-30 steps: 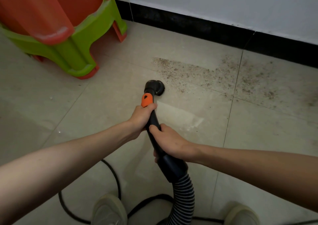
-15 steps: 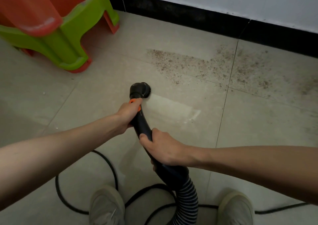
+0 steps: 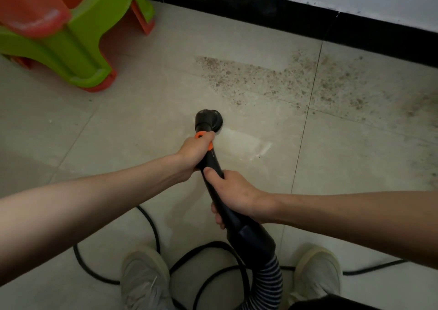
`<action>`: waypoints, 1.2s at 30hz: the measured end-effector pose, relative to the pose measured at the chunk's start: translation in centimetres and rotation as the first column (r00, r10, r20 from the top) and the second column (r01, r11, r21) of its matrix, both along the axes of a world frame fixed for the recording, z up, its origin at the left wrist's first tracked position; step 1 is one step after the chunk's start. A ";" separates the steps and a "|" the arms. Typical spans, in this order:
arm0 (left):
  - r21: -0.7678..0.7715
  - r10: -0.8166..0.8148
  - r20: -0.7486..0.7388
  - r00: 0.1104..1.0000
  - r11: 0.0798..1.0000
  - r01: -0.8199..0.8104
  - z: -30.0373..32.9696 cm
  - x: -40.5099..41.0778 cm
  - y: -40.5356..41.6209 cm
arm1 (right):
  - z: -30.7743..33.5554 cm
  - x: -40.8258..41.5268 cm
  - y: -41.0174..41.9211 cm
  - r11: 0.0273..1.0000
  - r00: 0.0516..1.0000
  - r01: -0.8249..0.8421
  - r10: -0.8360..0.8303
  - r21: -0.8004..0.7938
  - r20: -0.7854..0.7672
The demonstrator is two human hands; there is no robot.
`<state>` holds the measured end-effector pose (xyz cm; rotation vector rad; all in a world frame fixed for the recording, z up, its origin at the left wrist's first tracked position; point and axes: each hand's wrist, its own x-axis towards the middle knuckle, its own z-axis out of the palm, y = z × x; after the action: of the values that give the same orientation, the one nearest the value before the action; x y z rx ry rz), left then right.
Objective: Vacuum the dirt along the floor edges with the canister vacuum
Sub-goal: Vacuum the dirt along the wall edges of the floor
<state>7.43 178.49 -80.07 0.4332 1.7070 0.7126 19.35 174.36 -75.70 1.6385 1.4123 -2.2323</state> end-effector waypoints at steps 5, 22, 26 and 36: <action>0.042 -0.080 0.014 0.997 0.996 0.079 -0.4 1.0 4.2 | -0.6 -0.1 2.5 0.990 0.993 0.102 -0.108 0.097 0.057; 0.100 0.014 -0.225 0.974 0.995 0.008 -2.4 -6.8 10.0 | -3.5 -8.0 8.5 0.987 0.995 0.091 -0.086 0.134 -0.042; 0.102 0.033 -0.259 0.965 0.995 -0.006 -2.7 -8.6 11.3 | -4.3 -10.0 9.8 0.985 0.995 0.088 -0.079 0.148 -0.061; 0.095 -0.044 -0.262 0.964 0.993 0.072 -2.7 -10.1 13.7 | -5.0 -11.7 11.6 0.973 0.985 0.162 -0.148 0.163 -0.092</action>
<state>-2.63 192.17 -82.74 0.6714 1.8985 0.7289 7.69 185.92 -80.71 1.7886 1.5865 -2.3422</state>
